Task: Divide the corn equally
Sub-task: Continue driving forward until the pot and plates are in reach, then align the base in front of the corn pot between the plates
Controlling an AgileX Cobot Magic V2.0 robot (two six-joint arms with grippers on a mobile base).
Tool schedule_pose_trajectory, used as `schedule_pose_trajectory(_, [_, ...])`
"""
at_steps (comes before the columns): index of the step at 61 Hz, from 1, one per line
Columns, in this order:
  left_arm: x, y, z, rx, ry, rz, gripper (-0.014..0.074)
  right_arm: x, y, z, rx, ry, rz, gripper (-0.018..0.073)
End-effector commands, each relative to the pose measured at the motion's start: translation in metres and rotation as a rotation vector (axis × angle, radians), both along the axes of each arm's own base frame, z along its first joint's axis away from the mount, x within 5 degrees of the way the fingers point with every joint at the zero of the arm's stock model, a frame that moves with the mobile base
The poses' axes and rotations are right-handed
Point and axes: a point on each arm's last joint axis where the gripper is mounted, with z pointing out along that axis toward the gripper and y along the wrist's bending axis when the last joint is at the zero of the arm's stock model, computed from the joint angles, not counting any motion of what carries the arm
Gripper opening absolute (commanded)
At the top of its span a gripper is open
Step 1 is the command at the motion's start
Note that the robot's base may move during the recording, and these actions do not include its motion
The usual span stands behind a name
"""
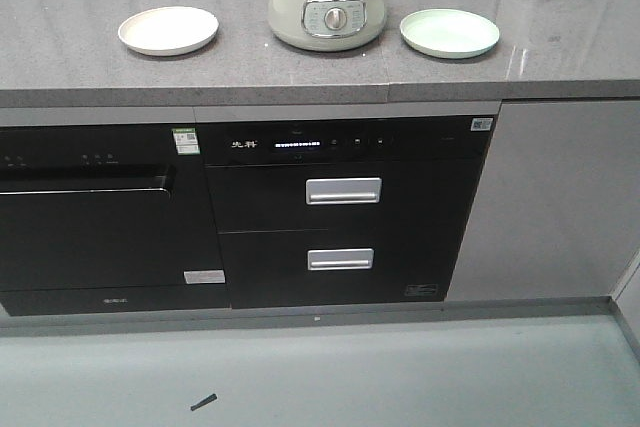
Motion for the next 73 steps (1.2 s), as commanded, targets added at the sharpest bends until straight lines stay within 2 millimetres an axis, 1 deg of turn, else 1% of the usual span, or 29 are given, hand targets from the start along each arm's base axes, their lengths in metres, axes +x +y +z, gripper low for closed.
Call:
schedule_pose_trajectory(1, [-0.0012,-0.0003,0.0156,-0.009,-0.108,-0.003,-0.0006,-0.0002,-0.0002,0.0008,-0.015,-0.062,-0.006,-0.0005])
schedule_pose_trajectory(73, [-0.0012,-0.0003,0.0156,-0.009,-0.108,-0.003,-0.0006,-0.0002,-0.0002,0.0008,-0.015,-0.062,-0.006,-0.0005])
